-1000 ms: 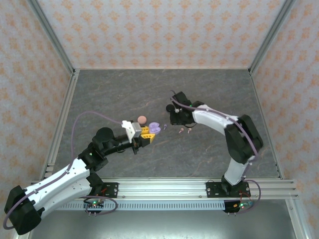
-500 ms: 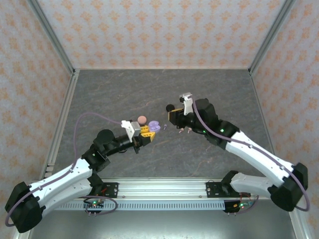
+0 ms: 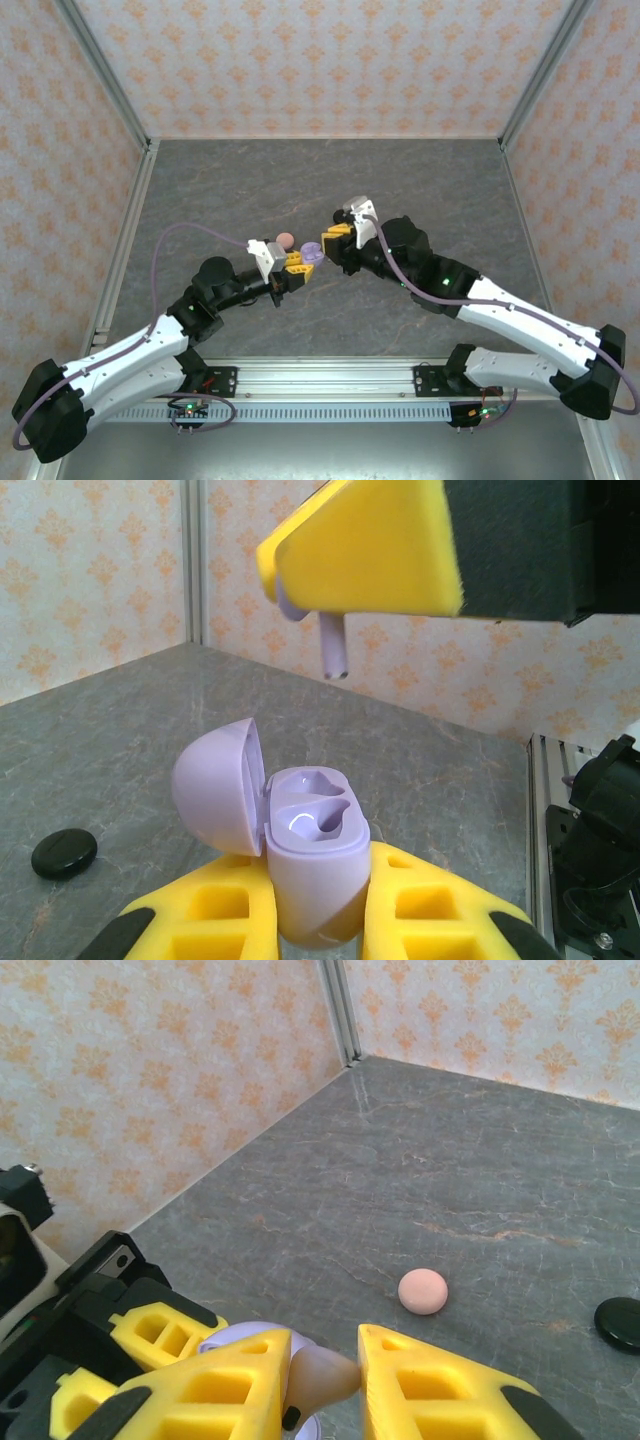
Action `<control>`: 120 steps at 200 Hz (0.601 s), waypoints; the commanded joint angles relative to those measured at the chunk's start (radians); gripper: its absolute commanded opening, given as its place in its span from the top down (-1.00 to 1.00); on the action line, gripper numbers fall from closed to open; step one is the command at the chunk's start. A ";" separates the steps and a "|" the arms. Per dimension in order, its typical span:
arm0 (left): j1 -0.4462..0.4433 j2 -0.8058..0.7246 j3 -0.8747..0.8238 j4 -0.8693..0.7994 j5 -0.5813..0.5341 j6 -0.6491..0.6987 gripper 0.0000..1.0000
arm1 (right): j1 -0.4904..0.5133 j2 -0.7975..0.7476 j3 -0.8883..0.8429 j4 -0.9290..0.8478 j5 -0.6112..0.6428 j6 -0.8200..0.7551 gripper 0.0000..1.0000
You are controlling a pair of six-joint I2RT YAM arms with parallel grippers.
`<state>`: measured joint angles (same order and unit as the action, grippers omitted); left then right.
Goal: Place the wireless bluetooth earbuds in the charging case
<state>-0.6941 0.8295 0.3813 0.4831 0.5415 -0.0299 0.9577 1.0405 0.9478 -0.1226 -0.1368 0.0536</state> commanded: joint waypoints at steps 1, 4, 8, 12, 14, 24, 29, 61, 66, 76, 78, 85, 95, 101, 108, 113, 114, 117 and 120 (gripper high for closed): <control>-0.005 0.001 0.037 0.014 -0.005 -0.013 1.00 | 0.011 0.017 -0.006 0.066 0.023 -0.021 0.56; -0.005 0.000 0.037 0.014 -0.003 -0.012 1.00 | 0.013 0.019 -0.006 0.067 0.022 -0.020 0.56; -0.005 0.000 0.039 0.014 -0.003 -0.013 1.00 | 0.014 0.022 -0.006 0.069 0.022 -0.019 0.56; -0.005 0.000 0.039 0.014 -0.003 -0.013 1.00 | 0.016 0.025 -0.004 0.070 0.022 -0.018 0.56; -0.005 0.000 0.039 0.014 -0.003 -0.013 1.00 | 0.016 0.027 -0.004 0.071 0.022 -0.018 0.56; -0.006 0.002 0.039 0.014 -0.001 -0.013 1.00 | 0.018 0.033 -0.004 0.071 0.021 -0.019 0.56; -0.005 0.003 0.040 0.014 -0.003 -0.013 1.00 | 0.019 0.036 -0.004 0.071 0.020 -0.018 0.56; -0.005 0.000 0.041 0.014 -0.004 -0.015 1.00 | 0.027 0.042 -0.012 0.063 0.006 -0.012 0.56; -0.005 -0.001 0.041 0.012 -0.004 -0.013 1.00 | 0.030 0.042 -0.012 0.058 0.007 -0.012 0.56; -0.005 -0.003 0.040 0.009 -0.007 -0.012 1.00 | 0.035 0.044 -0.014 0.052 0.007 -0.012 0.56; -0.006 -0.005 0.039 0.009 -0.008 -0.013 1.00 | 0.035 0.044 -0.014 0.051 0.008 -0.011 0.56; -0.005 -0.004 0.041 0.009 -0.007 -0.012 1.00 | 0.039 0.043 -0.016 0.045 0.006 -0.009 0.56; -0.005 -0.005 0.041 0.008 -0.008 -0.013 1.00 | 0.039 0.043 -0.021 0.042 0.006 -0.004 0.56; -0.005 -0.005 0.041 0.008 -0.009 -0.013 1.00 | 0.039 0.042 -0.024 0.040 0.006 -0.002 0.56; -0.005 -0.004 0.042 0.005 -0.009 -0.013 1.00 | 0.039 0.042 -0.027 0.037 0.010 -0.001 0.55; -0.005 -0.005 0.043 0.004 -0.010 -0.013 1.00 | 0.039 0.043 -0.029 0.037 0.010 0.000 0.56; -0.005 -0.006 0.044 0.004 -0.011 -0.013 1.00 | 0.039 0.043 -0.029 0.037 0.009 0.000 0.56; -0.005 -0.006 0.044 0.003 -0.012 -0.013 1.00 | 0.039 0.043 -0.030 0.036 0.008 0.001 0.56; -0.005 -0.006 0.044 0.002 -0.012 -0.012 1.00 | 0.039 0.043 -0.030 0.035 0.008 0.001 0.56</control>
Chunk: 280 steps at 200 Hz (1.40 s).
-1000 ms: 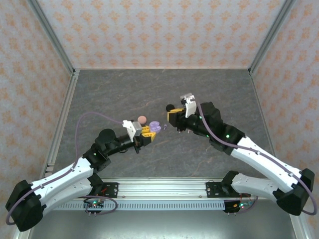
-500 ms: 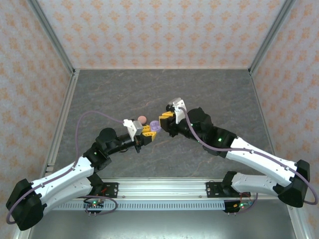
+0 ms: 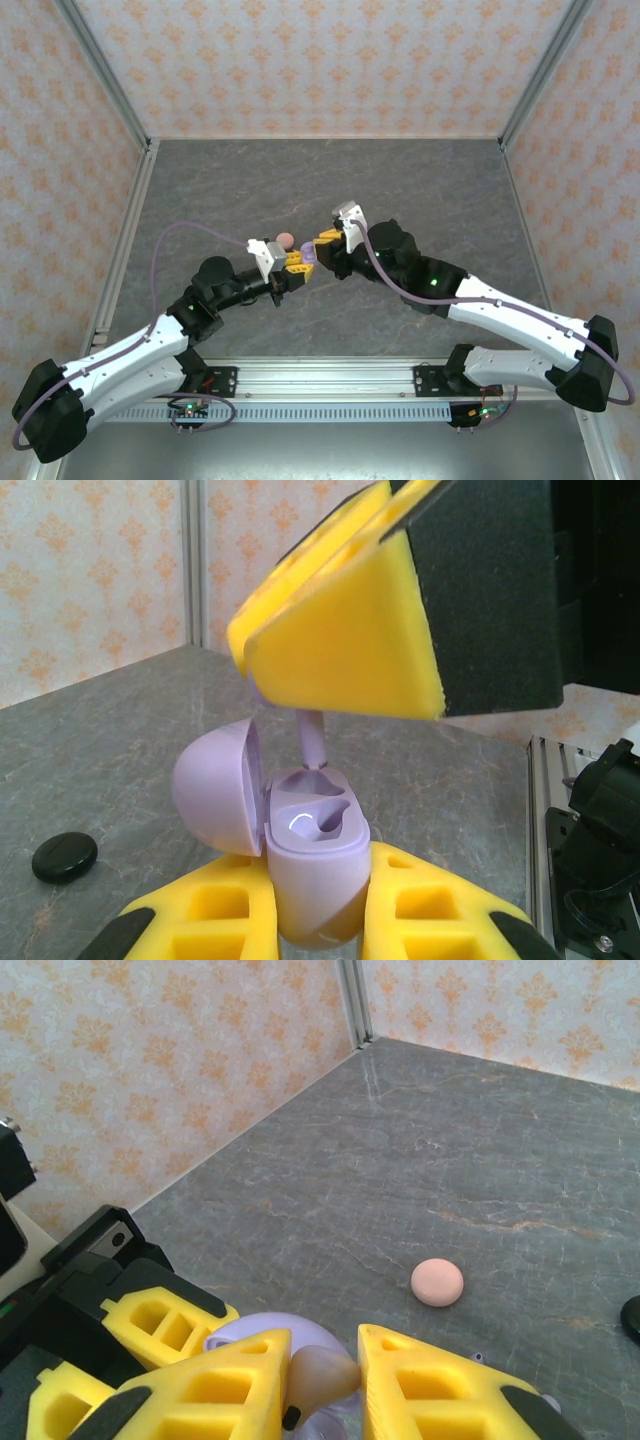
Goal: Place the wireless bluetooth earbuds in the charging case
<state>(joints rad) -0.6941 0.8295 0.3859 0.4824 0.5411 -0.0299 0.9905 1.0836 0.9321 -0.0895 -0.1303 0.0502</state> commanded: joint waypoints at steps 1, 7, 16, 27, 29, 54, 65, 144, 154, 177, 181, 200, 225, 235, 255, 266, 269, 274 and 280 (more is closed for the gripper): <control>-0.005 -0.006 0.039 0.003 -0.012 -0.013 1.00 | 0.007 -0.001 -0.015 0.002 0.002 0.004 0.56; -0.005 -0.006 0.039 0.003 -0.010 -0.013 1.00 | 0.007 0.001 -0.016 0.001 0.001 0.005 0.56; -0.005 -0.006 0.039 0.002 -0.010 -0.013 1.00 | 0.007 0.002 -0.018 0.000 -0.001 0.005 0.56; -0.005 -0.007 0.039 0.003 -0.010 -0.013 1.00 | 0.006 0.007 -0.018 -0.002 -0.004 0.005 0.56; -0.005 -0.007 0.039 0.003 -0.010 -0.013 1.00 | 0.006 0.008 -0.018 -0.002 -0.003 0.005 0.56; -0.005 -0.006 0.039 0.001 -0.012 -0.011 1.00 | 0.007 0.017 -0.016 -0.005 -0.021 0.008 0.56; -0.005 -0.006 0.041 0.001 -0.012 -0.011 1.00 | 0.007 0.020 -0.017 -0.004 -0.034 0.013 0.55; -0.006 0.001 0.042 0.008 -0.007 -0.007 1.00 | 0.007 0.006 -0.025 -0.018 -0.069 0.054 0.55; -0.005 0.002 0.041 0.008 -0.005 -0.007 1.00 | 0.007 0.003 -0.024 -0.018 -0.060 0.058 0.55; -0.005 0.002 0.041 0.006 -0.002 -0.001 1.00 | 0.006 -0.001 -0.017 -0.025 -0.040 0.068 0.55; -0.005 0.001 0.041 0.006 -0.001 0.001 1.00 | 0.007 0.001 -0.015 -0.025 -0.034 0.073 0.55; -0.005 0.001 0.041 0.002 0.004 0.006 1.00 | 0.006 0.004 -0.008 -0.031 -0.027 0.090 0.54; -0.005 0.000 0.038 0.004 0.007 0.007 1.00 | 0.007 0.005 0.001 -0.030 -0.034 0.115 0.53; -0.005 0.000 0.038 0.007 0.008 0.009 1.00 | 0.007 0.005 0.003 -0.033 -0.038 0.123 0.52; -0.005 0.000 0.036 0.006 0.009 0.011 1.00 | 0.001 0.000 0.005 -0.032 -0.039 0.140 0.52; -0.005 -0.001 0.036 0.005 0.011 0.010 1.00 | -0.005 -0.004 0.005 -0.030 -0.042 0.150 0.52; -0.005 -0.002 0.036 0.006 0.011 0.010 1.00 | -0.007 -0.004 0.006 -0.029 -0.043 0.151 0.52; -0.005 -0.001 0.035 0.006 0.010 0.010 1.00 | -0.009 -0.005 0.006 -0.029 -0.044 0.156 0.52; -0.005 -0.001 0.034 0.006 0.011 0.010 1.00 | -0.012 -0.006 0.007 -0.028 -0.048 0.162 0.52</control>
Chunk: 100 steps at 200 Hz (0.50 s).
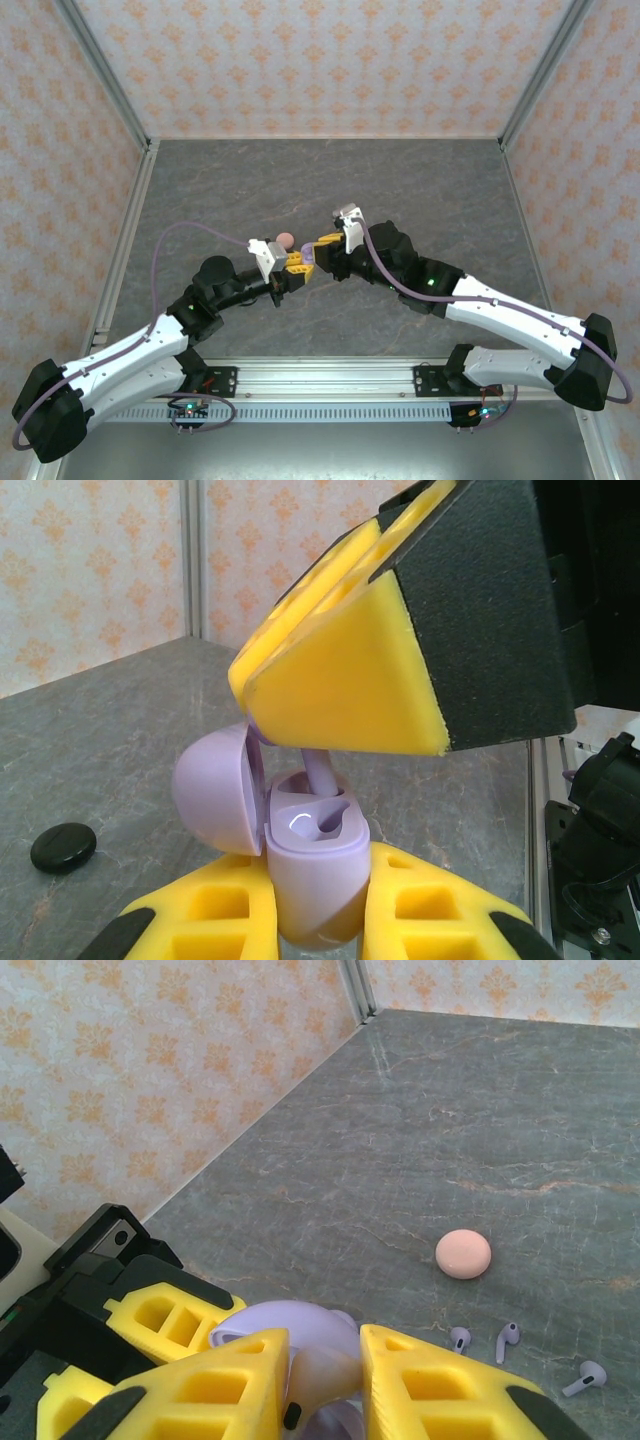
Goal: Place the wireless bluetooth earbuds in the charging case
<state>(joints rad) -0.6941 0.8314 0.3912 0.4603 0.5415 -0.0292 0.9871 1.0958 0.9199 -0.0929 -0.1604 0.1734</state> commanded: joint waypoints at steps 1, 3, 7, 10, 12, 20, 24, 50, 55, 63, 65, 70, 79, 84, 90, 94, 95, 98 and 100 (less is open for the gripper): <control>-0.005 -0.003 0.029 0.028 0.011 0.009 1.00 | -0.010 -0.018 0.020 -0.025 -0.019 0.038 0.52; -0.005 -0.003 0.029 0.028 0.012 0.009 1.00 | -0.011 -0.017 0.020 -0.025 -0.018 0.040 0.52; -0.005 -0.003 0.029 0.029 0.012 0.009 1.00 | -0.013 -0.018 0.020 -0.026 -0.020 0.044 0.52; -0.006 -0.003 0.029 0.028 0.013 0.009 1.00 | -0.014 -0.018 0.022 -0.027 -0.022 0.044 0.52; -0.006 -0.003 0.029 0.030 0.012 0.009 1.00 | -0.016 -0.017 0.022 -0.026 -0.023 0.046 0.52; -0.006 -0.003 0.029 0.030 0.012 0.010 1.00 | -0.019 -0.016 0.023 -0.027 -0.028 0.050 0.52; -0.005 -0.003 0.029 0.031 0.012 0.009 1.00 | -0.020 -0.016 0.022 -0.027 -0.030 0.053 0.52; -0.005 -0.003 0.029 0.032 0.012 0.010 1.00 | -0.025 -0.014 0.019 -0.024 -0.039 0.060 0.52; -0.005 -0.003 0.029 0.034 0.012 0.009 1.00 | -0.025 -0.014 0.019 -0.024 -0.043 0.061 0.52; -0.005 -0.002 0.029 0.034 0.013 0.009 1.00 | -0.025 -0.011 0.019 -0.025 -0.047 0.062 0.52; -0.005 -0.002 0.029 0.035 0.012 0.009 1.00 | -0.025 -0.011 0.019 -0.024 -0.048 0.062 0.52; -0.004 -0.001 0.029 0.037 0.012 0.009 1.00 | -0.026 -0.008 0.020 -0.026 -0.052 0.065 0.52; -0.005 -0.002 0.029 0.038 0.013 0.009 1.00 | -0.027 -0.001 0.018 -0.027 -0.059 0.066 0.52; -0.005 -0.003 0.029 0.039 0.012 0.007 1.00 | -0.027 0.003 0.018 -0.028 -0.060 0.067 0.52; -0.005 -0.003 0.029 0.043 0.014 0.006 1.00 | -0.027 0.010 0.019 -0.032 -0.063 0.068 0.52; -0.005 -0.003 0.029 0.043 0.014 0.003 1.00 | -0.027 0.014 0.019 -0.033 -0.064 0.069 0.52; -0.005 -0.003 0.029 0.044 0.014 0.003 1.00 | -0.028 0.015 0.018 -0.035 -0.064 0.068 0.52; -0.005 -0.003 0.029 0.044 0.014 0.003 1.00 | -0.027 0.018 0.018 -0.036 -0.065 0.070 0.52; -0.005 -0.003 0.029 0.045 0.014 0.002 1.00 | -0.028 0.020 0.018 -0.036 -0.065 0.069 0.52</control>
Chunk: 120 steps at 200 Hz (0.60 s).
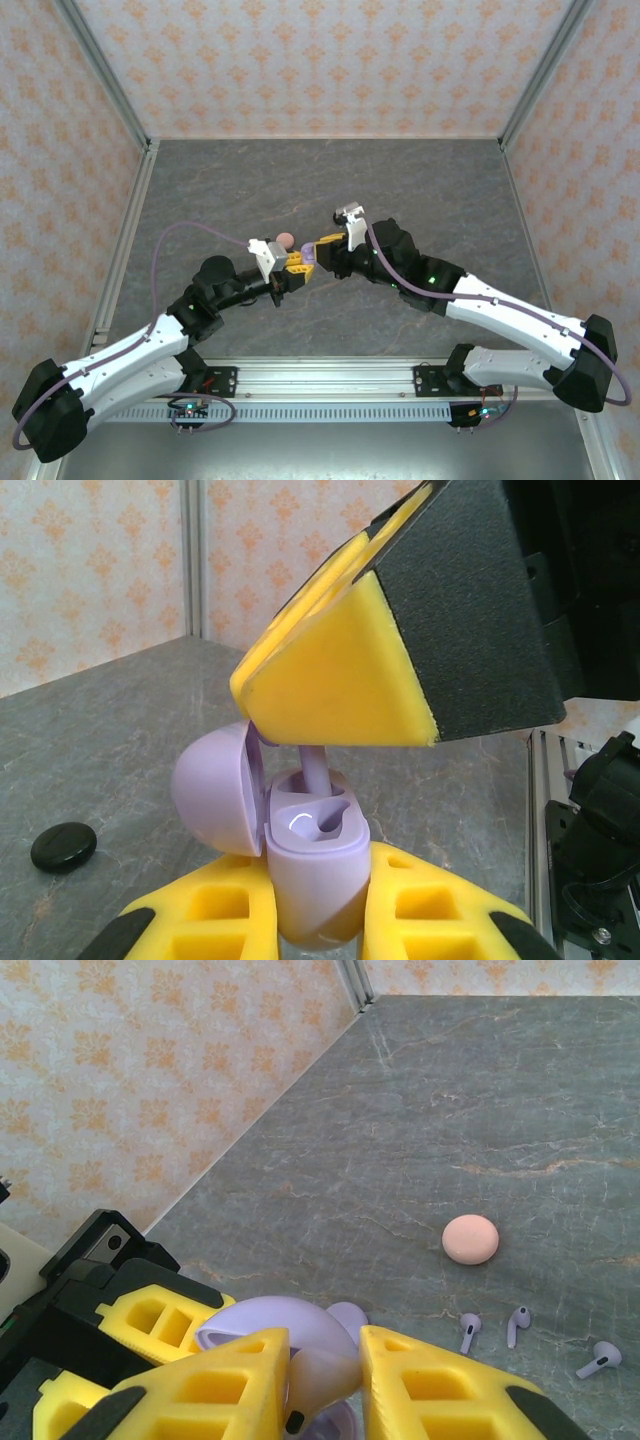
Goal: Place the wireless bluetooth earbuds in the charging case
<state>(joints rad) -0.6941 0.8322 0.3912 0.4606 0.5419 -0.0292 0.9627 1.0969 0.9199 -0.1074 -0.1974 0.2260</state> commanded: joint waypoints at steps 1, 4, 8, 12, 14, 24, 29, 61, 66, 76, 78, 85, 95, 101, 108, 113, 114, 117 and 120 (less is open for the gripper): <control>-0.005 -0.004 0.028 0.046 0.013 0.003 1.00 | -0.004 0.019 0.018 -0.022 -0.028 0.017 0.52; -0.005 -0.004 0.029 0.046 0.013 0.003 1.00 | -0.003 0.022 0.017 -0.023 -0.029 0.019 0.52; -0.005 -0.004 0.029 0.047 0.013 0.002 1.00 | -0.004 0.025 0.016 -0.024 -0.030 0.021 0.52; -0.005 -0.005 0.029 0.048 0.013 0.002 1.00 | -0.004 0.027 0.016 -0.024 -0.031 0.022 0.52; -0.005 -0.006 0.029 0.048 0.013 0.002 1.00 | -0.005 0.028 0.015 -0.024 -0.032 0.023 0.52; -0.006 -0.005 0.029 0.048 0.014 0.000 1.00 | -0.006 0.033 0.013 -0.020 -0.037 0.025 0.52; -0.005 -0.005 0.029 0.049 0.013 0.001 1.00 | -0.006 0.035 0.013 -0.020 -0.040 0.028 0.51; -0.005 -0.005 0.028 0.049 0.013 0.001 1.00 | -0.010 0.038 0.012 -0.019 -0.045 0.033 0.50; -0.005 -0.005 0.028 0.049 0.013 0.001 1.00 | -0.011 0.037 0.011 -0.019 -0.045 0.033 0.50; -0.005 -0.005 0.026 0.050 0.013 0.001 1.00 | -0.012 0.035 0.013 -0.020 -0.046 0.035 0.50; -0.005 -0.005 0.026 0.050 0.013 0.000 1.00 | -0.012 0.034 0.013 -0.020 -0.046 0.036 0.51; -0.005 -0.005 0.024 0.048 0.013 0.003 1.00 | -0.015 0.031 0.014 -0.020 -0.045 0.037 0.51; -0.005 -0.004 0.025 0.043 0.012 0.008 1.00 | -0.018 0.025 0.018 -0.020 -0.045 0.042 0.51; -0.005 -0.004 0.023 0.041 0.012 0.009 1.00 | -0.021 0.021 0.021 -0.020 -0.045 0.043 0.52; -0.005 -0.003 0.023 0.042 0.012 0.011 1.00 | -0.023 0.016 0.025 -0.021 -0.045 0.044 0.52; -0.005 -0.003 0.021 0.044 0.013 0.012 1.00 | -0.025 0.014 0.028 -0.023 -0.045 0.046 0.52; -0.005 -0.003 0.021 0.044 0.013 0.013 1.00 | -0.026 0.014 0.028 -0.023 -0.045 0.046 0.52; -0.006 -0.004 0.021 0.045 0.013 0.013 1.00 | -0.027 0.012 0.030 -0.025 -0.045 0.048 0.52; -0.005 -0.004 0.021 0.047 0.013 0.015 1.00 | -0.027 0.011 0.032 -0.027 -0.046 0.049 0.53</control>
<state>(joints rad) -0.6937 0.8360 0.3912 0.4431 0.5400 -0.0292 0.9451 1.1229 0.9203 -0.1078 -0.2211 0.2562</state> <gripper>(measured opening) 0.169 0.240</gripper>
